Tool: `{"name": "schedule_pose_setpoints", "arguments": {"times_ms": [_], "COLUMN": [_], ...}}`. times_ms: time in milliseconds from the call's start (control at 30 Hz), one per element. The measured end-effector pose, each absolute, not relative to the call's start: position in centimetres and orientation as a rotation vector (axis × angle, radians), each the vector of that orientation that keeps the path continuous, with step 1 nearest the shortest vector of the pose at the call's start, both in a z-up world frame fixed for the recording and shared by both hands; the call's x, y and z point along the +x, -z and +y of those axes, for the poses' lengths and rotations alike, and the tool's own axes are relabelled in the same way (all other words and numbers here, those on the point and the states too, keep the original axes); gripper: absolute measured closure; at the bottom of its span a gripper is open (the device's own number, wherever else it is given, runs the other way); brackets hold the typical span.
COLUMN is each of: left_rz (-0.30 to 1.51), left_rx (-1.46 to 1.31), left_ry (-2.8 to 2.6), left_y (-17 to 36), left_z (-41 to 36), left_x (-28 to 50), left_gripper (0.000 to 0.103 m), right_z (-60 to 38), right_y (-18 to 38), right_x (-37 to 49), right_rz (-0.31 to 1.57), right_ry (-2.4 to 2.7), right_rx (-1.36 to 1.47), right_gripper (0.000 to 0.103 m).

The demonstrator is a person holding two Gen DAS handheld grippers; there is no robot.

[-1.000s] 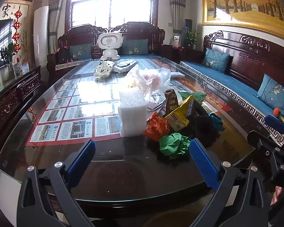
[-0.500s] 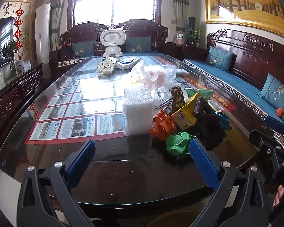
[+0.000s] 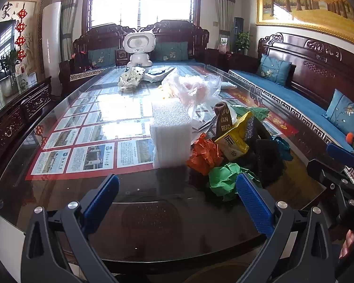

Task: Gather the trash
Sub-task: 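Move both tools toward the trash pile on the glass table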

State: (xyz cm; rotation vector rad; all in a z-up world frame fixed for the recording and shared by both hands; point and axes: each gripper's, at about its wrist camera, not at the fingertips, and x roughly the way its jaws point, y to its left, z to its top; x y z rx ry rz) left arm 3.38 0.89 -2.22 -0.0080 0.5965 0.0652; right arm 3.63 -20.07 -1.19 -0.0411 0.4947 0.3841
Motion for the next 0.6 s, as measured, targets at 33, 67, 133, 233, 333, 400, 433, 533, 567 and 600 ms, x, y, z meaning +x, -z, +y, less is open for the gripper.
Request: {"name": "schedule_pose_setpoints", "arguments": {"times_ms": [33,67,133,233,333,400,433,533,567,600], "left_rz": [0.598,0.6,0.602,0.603,0.614,0.616,0.617,0.621,0.621,0.623], "left_rx": [-0.005,-0.003,-0.006,-0.003,-0.007,-0.005,-0.004,-0.005,-0.006,-0.012], "left_ry": [-0.068,-0.07,-0.072,-0.078,-0.08,-0.084,-0.085,-0.09,-0.092,-0.09], "left_y": [2.3,2.3,2.4,2.5,2.8,2.9,3.0,3.2,3.3,3.4], "left_z": [0.9,1.0,1.1,1.4,1.6,1.7,1.8,2.0,2.1,2.2], "left_x": [3.4,3.5,3.6,3.8,4.2,4.3,4.4,4.6,4.7,4.8], "left_gripper": [0.004,0.004,0.004,0.004,0.004,0.004,0.004,0.004,0.004,0.004], "right_z": [-20.0,-20.0,-19.9,-19.7,-19.6,-19.7,-19.7,-19.5,-19.4,-19.3], "right_y": [1.3,1.3,1.4,1.5,1.7,1.8,1.9,2.2,2.3,2.5], "right_x": [3.7,3.8,3.9,4.0,4.4,4.6,4.7,5.3,5.6,5.8], "right_rz": [0.496,0.498,0.499,0.504,0.512,0.517,0.52,0.53,0.536,0.542], "right_ry": [-0.386,-0.387,-0.387,-0.391,-0.391,-0.393,-0.394,-0.402,-0.407,-0.409], "right_rx": [-0.04,-0.041,-0.042,-0.046,-0.044,-0.038,-0.037,-0.036,-0.033,-0.032], "right_gripper": [0.026,0.026,0.026,0.026,0.026,0.025,0.025,0.025,0.025,0.025]}}
